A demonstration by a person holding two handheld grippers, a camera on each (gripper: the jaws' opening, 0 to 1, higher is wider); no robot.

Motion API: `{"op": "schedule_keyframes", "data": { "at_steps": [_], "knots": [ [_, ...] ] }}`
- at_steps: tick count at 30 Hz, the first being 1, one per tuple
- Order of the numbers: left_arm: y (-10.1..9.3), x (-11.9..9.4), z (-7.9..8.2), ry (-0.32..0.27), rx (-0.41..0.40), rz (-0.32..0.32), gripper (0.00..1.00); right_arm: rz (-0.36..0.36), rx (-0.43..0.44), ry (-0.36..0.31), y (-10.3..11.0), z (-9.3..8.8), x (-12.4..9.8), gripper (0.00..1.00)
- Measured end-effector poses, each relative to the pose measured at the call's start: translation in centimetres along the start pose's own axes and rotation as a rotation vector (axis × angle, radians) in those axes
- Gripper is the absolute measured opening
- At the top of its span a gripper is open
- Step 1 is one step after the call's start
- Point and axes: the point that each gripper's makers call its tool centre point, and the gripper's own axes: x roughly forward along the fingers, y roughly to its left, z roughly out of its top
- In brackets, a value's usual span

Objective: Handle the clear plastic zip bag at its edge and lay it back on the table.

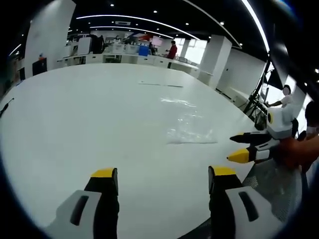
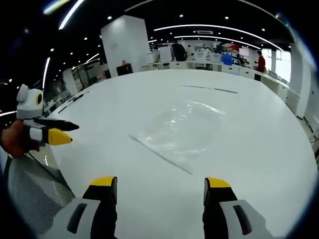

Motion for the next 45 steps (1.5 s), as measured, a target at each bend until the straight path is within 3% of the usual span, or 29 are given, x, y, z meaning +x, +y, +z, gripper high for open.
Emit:
{"op": "schedule_keyframes", "data": {
  "at_steps": [16,37,45],
  "knots": [
    [0.2,0.0,-0.1,-0.001,-0.01,-0.001,0.73,0.001,-0.105,0.033,-2.1,1.7,1.9,0.67],
    [0.0,0.1,-0.1,0.001,-0.016,-0.009,0.71,0.049,-0.226,0.072,-2.9,3.7,5.1,0.66],
    [0.1,0.0,-0.2,0.002,-0.025,-0.009,0.71,0.075,-0.256,0.101,-3.2,3.3,6.3,0.63]
  ]
}}
